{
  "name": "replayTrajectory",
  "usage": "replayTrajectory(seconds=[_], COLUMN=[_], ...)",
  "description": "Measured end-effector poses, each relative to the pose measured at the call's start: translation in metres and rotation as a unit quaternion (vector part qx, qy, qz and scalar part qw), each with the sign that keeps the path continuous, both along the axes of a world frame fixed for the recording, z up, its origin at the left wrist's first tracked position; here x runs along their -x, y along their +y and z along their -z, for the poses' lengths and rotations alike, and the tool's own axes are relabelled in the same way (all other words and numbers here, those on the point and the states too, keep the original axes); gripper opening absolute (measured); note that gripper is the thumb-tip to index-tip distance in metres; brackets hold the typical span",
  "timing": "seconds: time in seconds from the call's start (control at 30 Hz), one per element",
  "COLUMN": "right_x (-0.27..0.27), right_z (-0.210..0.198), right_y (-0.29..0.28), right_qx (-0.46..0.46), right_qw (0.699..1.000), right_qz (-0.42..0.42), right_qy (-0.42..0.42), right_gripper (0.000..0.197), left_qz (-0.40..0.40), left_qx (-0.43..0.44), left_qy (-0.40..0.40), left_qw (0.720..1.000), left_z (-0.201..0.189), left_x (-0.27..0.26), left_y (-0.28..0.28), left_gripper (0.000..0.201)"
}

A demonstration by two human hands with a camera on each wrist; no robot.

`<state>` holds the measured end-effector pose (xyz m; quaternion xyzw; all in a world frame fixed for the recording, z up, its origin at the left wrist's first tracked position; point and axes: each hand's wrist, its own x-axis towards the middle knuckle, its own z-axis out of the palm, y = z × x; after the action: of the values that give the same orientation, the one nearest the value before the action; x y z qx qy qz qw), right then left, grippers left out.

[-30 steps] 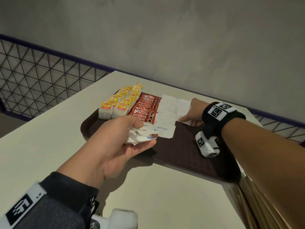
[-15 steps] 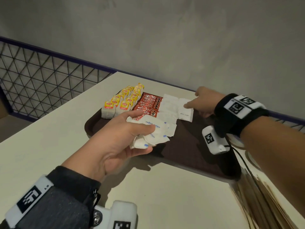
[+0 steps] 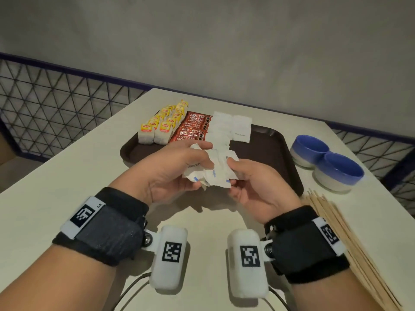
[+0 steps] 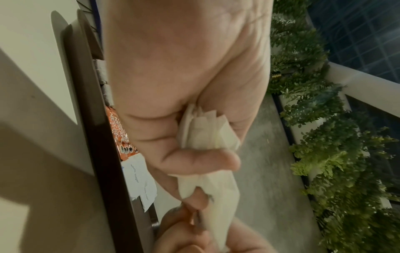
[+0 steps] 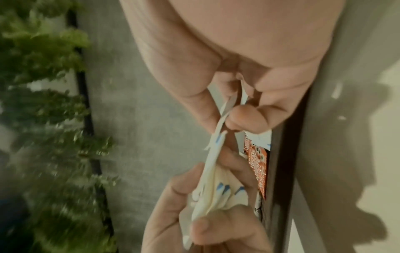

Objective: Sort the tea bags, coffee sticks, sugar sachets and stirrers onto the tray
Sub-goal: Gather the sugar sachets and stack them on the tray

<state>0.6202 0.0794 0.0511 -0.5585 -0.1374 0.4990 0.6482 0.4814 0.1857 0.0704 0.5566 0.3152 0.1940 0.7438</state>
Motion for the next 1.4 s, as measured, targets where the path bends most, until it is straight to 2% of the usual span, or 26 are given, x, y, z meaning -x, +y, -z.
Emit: replayTrajectory(seconds=[0.1,0.17,0.3,0.47,0.57,0.63,0.7,0.83,0.97,1.13,1.3,1.4], right_x=[0.001,0.001,0.004,0.011,0.012,0.013,0.014,0.012,0.015,0.017,0.016,0.016], right_z=[0.001,-0.005,-0.007,-0.004,-0.003,-0.005,-0.007,-0.008,-0.006,-0.002,-0.002,-0.003], right_y=[-0.008,-0.013,-0.013,-0.015,-0.019,-0.020,-0.021,-0.020,-0.019,-0.017,-0.017,-0.018], right_qx=[-0.057,-0.086,-0.085,-0.102,-0.089,-0.076,-0.087,-0.127,-0.127,-0.120,-0.082,-0.082], right_qw=[0.989,0.981,0.993,0.993,0.993,0.994,0.995,0.992,0.992,0.993,0.991,0.992], right_qz=[0.058,0.071,0.006,-0.045,-0.076,-0.067,-0.036,0.004,0.000,-0.013,-0.036,-0.037], right_qy=[0.122,0.158,0.088,0.029,-0.017,-0.040,-0.032,0.016,-0.001,-0.013,-0.095,-0.087], right_gripper=[0.021,0.019,0.029,0.033,0.031,0.025,0.025,0.042,0.032,0.026,0.021,0.021], left_qz=[0.005,-0.005,-0.038,-0.038,-0.041,-0.033,-0.018,0.001,0.041,0.036,-0.003,-0.005], left_qx=[-0.020,-0.020,0.002,-0.057,-0.068,-0.063,-0.059,-0.085,-0.115,-0.129,-0.122,-0.113], left_qy=[0.009,0.008,-0.023,-0.007,-0.003,-0.011,-0.018,-0.018,-0.019,0.012,0.014,0.007], left_qw=[1.000,1.000,0.999,0.998,0.997,0.997,0.998,0.996,0.992,0.991,0.992,0.994], left_z=[0.002,0.003,0.000,0.001,0.002,0.002,0.004,0.000,-0.003,0.000,0.003,0.001], left_x=[0.000,0.000,0.000,0.003,0.001,0.000,0.000,0.004,0.008,0.006,0.004,0.004], left_y=[0.001,0.002,0.002,0.004,0.003,0.001,0.001,0.000,-0.003,-0.001,0.002,0.000], left_gripper=[0.045,0.043,0.039,0.029,0.016,0.007,0.019,0.043,0.056,0.044,0.030,0.024])
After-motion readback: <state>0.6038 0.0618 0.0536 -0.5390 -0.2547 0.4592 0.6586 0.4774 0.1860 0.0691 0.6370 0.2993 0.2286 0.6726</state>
